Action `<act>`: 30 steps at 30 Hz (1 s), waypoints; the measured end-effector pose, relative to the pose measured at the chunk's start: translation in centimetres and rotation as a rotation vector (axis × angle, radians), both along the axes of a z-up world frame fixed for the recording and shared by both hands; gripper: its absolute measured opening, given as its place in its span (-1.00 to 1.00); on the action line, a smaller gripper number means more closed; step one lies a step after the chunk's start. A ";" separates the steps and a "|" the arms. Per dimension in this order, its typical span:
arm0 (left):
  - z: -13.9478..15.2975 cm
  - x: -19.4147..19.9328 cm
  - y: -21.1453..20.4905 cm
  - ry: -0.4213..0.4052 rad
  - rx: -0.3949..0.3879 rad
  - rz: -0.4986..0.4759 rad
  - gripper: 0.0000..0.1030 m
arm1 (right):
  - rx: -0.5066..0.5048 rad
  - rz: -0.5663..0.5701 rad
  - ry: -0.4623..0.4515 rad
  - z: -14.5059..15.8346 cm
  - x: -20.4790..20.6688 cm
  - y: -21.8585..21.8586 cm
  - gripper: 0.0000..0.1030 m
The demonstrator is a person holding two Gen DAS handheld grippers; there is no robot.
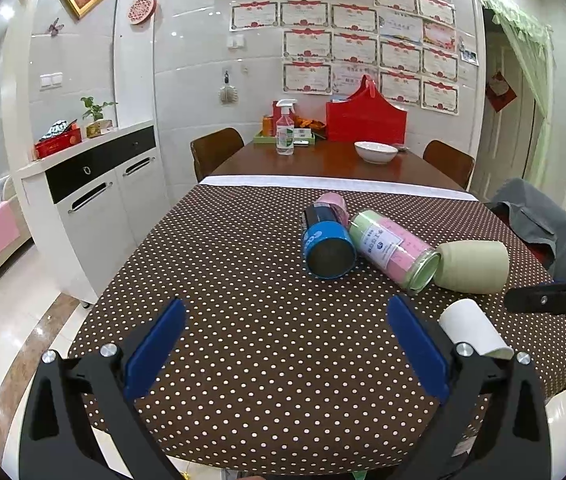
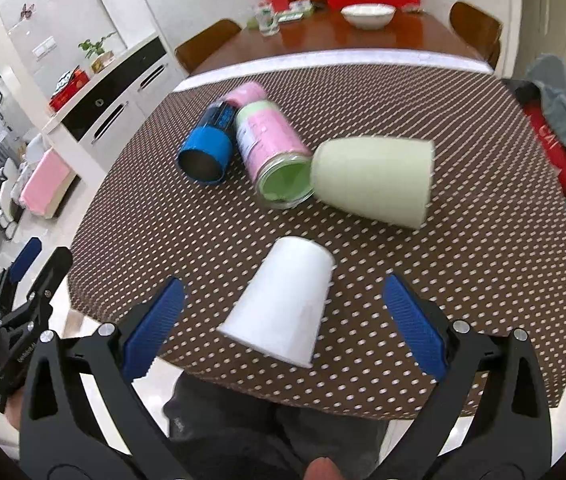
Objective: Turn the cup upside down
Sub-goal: 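Reach the right gripper to the white paper cup and close on it, then lift the white cup with the right gripper and turn its rim down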
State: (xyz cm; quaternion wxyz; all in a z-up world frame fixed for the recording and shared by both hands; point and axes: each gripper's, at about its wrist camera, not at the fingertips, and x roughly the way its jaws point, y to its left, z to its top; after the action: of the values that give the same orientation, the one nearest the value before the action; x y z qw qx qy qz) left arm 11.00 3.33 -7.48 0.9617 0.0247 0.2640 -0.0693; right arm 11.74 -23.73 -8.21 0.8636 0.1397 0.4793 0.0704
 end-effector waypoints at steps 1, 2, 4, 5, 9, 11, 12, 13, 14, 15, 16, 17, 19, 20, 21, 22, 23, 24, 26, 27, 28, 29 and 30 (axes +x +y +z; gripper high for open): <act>0.1 -0.1 0.2 -0.003 -0.002 0.008 0.92 | 0.011 -0.001 0.025 -0.3 0.3 0.2 0.89; 0.1 -0.2 0.4 -0.007 -0.005 0.013 0.92 | 0.031 0.003 0.062 -0.9 0.8 0.4 0.89; 0.2 -0.3 0.8 -0.015 -0.010 0.023 0.92 | 0.056 0.008 0.112 -1.6 1.7 0.6 0.89; 0.2 -0.4 1.1 -0.018 -0.012 0.027 0.92 | 0.056 0.002 0.132 -1.8 2.0 0.6 0.89; -0.1 -0.5 1.9 -0.013 -0.024 0.041 0.92 | 0.028 -0.030 0.194 -2.7 3.8 0.5 0.89; -0.4 -0.5 2.2 -0.007 -0.029 0.042 0.92 | 0.050 -0.027 0.240 -3.3 4.6 0.5 0.89; -0.6 -0.5 2.3 -0.001 -0.031 0.041 0.92 | 0.050 -0.028 0.254 -3.6 4.9 0.4 0.89; -0.7 -0.5 2.3 0.003 -0.030 0.040 0.92 | 0.051 -0.029 0.266 -3.8 5.1 0.5 0.89; -0.8 -0.5 2.3 0.006 -0.029 0.036 0.92 | 0.052 -0.027 0.277 -4.0 5.3 0.6 0.88; -0.9 -0.5 2.3 0.007 -0.028 0.034 0.92 | 0.055 -0.023 0.289 -4.1 5.5 0.7 0.88; -0.9 -0.6 2.2 0.005 -0.027 0.031 0.92 | 0.057 -0.021 0.297 -4.2 5.7 0.8 0.88; -1.0 -0.6 2.2 0.003 -0.027 0.029 0.92 | 0.056 -0.021 0.306 -4.3 5.9 1.0 0.83; -0.9 -0.6 2.1 0.000 -0.026 0.025 0.92 | 0.047 -0.027 0.317 -4.4 6.2 1.1 0.75; -1.0 -0.5 2.0 0.000 -0.027 0.024 0.92 | 0.041 -0.029 0.323 -4.5 6.4 1.1 0.70; -1.0 -0.5 2.0 0.001 -0.027 0.023 0.92 | 0.037 -0.030 0.334 -4.7 6.6 1.1 0.67; -1.1 -0.3 2.0 0.005 -0.028 0.024 0.92 | 0.034 -0.030 0.342 -4.9 6.8 1.1 0.61; -1.3 -0.1 2.0 0.009 -0.028 0.025 0.92 | 0.030 -0.030 0.349 -5.0 7.0 1.2 0.58; -1.3 0.0 2.0 0.012 -0.028 0.027 0.92 | 0.025 -0.028 0.357 -5.2 7.1 1.2 0.56; -1.4 0.4 2.1 0.020 -0.028 0.033 0.92 | 0.010 -0.028 0.374 -5.6 7.7 1.2 0.45; -1.5 0.7 2.1 0.024 -0.028 0.039 0.92 | 0.006 -0.029 0.381 -5.9 7.9 1.3 0.42; -1.5 0.8 2.2 0.026 -0.029 0.041 0.92 | 0.006 -0.029 0.392 -6.1 8.1 1.3 0.37; -1.6 1.0 2.3 0.028 -0.031 0.043 0.92 | 0.010 -0.025 0.407 -6.4 8.2 1.2 0.32; -1.6 1.1 2.3 0.030 -0.029 0.044 0.92 | 0.009 -0.023 0.414 -6.6 8.9 1.8 0.28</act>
State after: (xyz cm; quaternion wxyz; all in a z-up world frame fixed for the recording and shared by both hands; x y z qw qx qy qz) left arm 12.11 5.64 -9.12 0.9592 0.0037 0.2779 -0.0522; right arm 20.62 -21.92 -14.86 0.7469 0.1606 0.6445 0.0324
